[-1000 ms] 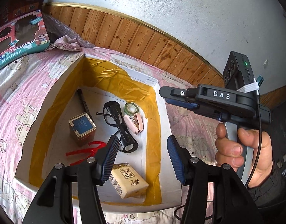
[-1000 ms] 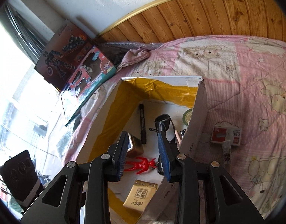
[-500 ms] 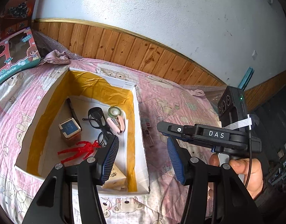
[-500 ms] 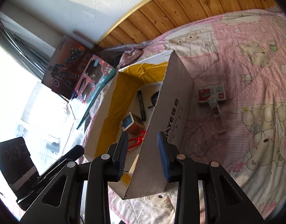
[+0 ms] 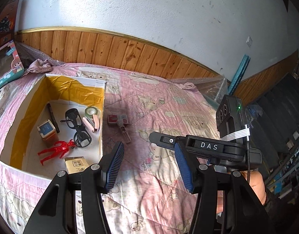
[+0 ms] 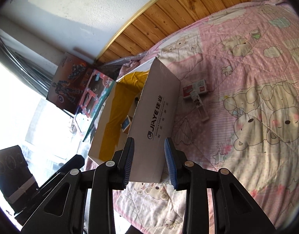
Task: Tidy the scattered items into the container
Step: 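Move both tools back toward the red staples box and lighter, then grasp the red staples box with the right tool while the left tool grasps the lighter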
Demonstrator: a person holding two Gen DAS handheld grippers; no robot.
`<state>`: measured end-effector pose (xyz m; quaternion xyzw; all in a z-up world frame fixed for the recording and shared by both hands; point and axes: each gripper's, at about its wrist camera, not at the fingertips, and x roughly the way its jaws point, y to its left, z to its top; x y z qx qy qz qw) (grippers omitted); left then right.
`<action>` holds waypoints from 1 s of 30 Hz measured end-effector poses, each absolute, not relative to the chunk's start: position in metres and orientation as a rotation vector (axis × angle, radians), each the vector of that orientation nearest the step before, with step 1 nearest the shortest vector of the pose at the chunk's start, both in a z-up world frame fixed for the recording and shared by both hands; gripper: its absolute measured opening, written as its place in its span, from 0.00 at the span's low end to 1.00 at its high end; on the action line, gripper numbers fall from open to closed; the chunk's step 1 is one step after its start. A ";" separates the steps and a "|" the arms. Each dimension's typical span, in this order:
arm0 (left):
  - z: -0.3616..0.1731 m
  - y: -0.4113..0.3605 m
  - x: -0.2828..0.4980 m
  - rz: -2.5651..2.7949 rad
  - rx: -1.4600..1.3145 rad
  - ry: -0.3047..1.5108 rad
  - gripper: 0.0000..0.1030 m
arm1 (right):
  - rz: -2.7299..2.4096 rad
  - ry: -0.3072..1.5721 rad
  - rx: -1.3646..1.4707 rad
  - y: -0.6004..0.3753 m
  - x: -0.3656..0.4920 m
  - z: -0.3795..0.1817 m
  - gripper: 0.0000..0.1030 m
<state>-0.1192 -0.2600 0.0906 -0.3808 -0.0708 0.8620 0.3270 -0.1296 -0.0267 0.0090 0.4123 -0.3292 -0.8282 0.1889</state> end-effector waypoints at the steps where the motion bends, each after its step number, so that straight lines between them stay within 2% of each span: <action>1: 0.089 -0.255 -0.117 2.251 -1.003 -0.178 0.53 | -2.335 -0.934 1.159 -0.021 -0.127 0.007 0.33; 8: 0.071 -0.219 -0.111 2.219 -1.052 -0.144 0.53 | -2.366 -0.904 1.189 0.004 -0.117 -0.001 0.35; 13: 0.052 -0.198 -0.130 2.229 -1.097 -0.170 0.53 | -2.404 -0.749 1.218 0.012 -0.129 0.000 0.35; 21: 0.008 -0.170 -0.181 2.287 -1.196 -0.212 0.53 | -2.463 -0.234 1.281 0.014 -0.185 0.001 0.36; 30: -0.051 -0.154 -0.245 2.369 -1.311 -0.259 0.53 | -2.326 0.319 1.277 -0.014 -0.260 -0.034 0.38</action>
